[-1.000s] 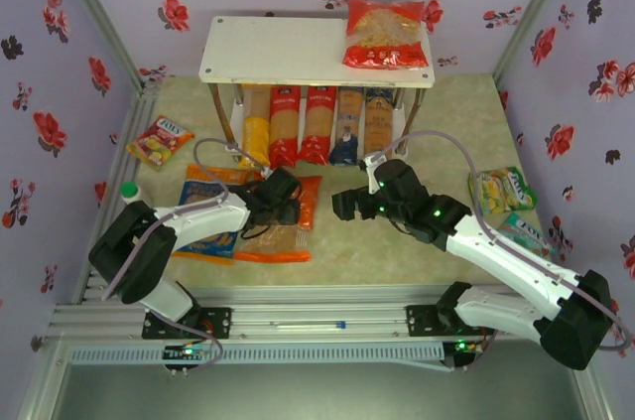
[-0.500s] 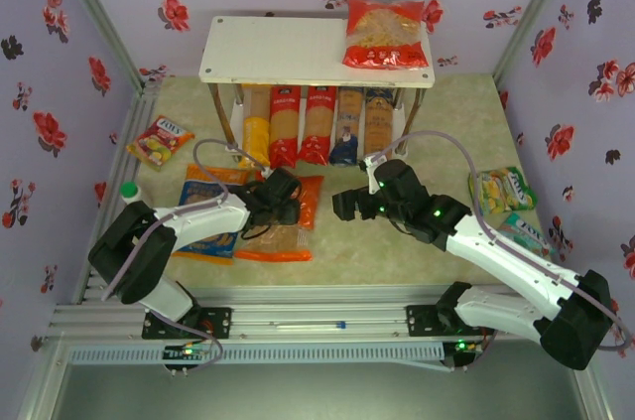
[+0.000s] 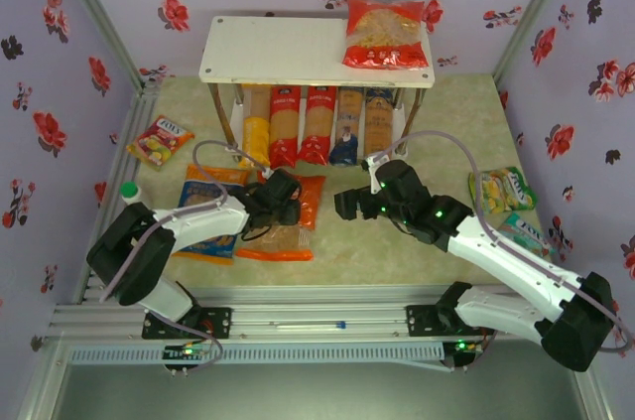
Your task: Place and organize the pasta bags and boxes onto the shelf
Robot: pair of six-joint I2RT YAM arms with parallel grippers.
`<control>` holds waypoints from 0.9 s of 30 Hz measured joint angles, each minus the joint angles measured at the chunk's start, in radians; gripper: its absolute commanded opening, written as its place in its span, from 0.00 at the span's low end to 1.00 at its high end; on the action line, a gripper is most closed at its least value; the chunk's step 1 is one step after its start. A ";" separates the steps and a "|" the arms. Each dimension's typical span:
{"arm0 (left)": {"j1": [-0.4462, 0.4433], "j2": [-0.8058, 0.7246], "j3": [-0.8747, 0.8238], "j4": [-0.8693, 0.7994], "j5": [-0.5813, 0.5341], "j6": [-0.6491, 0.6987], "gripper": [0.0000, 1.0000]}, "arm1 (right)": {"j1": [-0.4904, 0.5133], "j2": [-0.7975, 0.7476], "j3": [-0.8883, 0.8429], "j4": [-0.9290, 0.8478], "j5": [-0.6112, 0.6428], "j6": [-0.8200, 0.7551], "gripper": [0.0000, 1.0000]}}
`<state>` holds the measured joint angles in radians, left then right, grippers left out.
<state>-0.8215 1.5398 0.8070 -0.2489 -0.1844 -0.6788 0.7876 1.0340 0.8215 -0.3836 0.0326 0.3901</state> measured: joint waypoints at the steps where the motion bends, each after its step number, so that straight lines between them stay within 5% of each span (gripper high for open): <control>1: -0.001 -0.004 -0.005 0.006 0.000 0.000 0.00 | 0.000 0.000 0.000 -0.002 0.002 0.000 0.96; 15: -0.018 -0.066 -0.053 0.019 0.016 0.008 0.00 | 0.000 0.000 0.000 -0.007 0.020 0.005 0.96; 27: -0.031 -0.259 -0.086 -0.137 0.032 0.043 0.00 | 0.000 0.000 0.000 -0.007 0.047 0.015 0.96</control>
<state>-0.8528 1.2808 0.7208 -0.3862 -0.1528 -0.6361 0.7876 1.0344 0.8215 -0.3908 0.0799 0.4049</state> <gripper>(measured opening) 0.244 0.960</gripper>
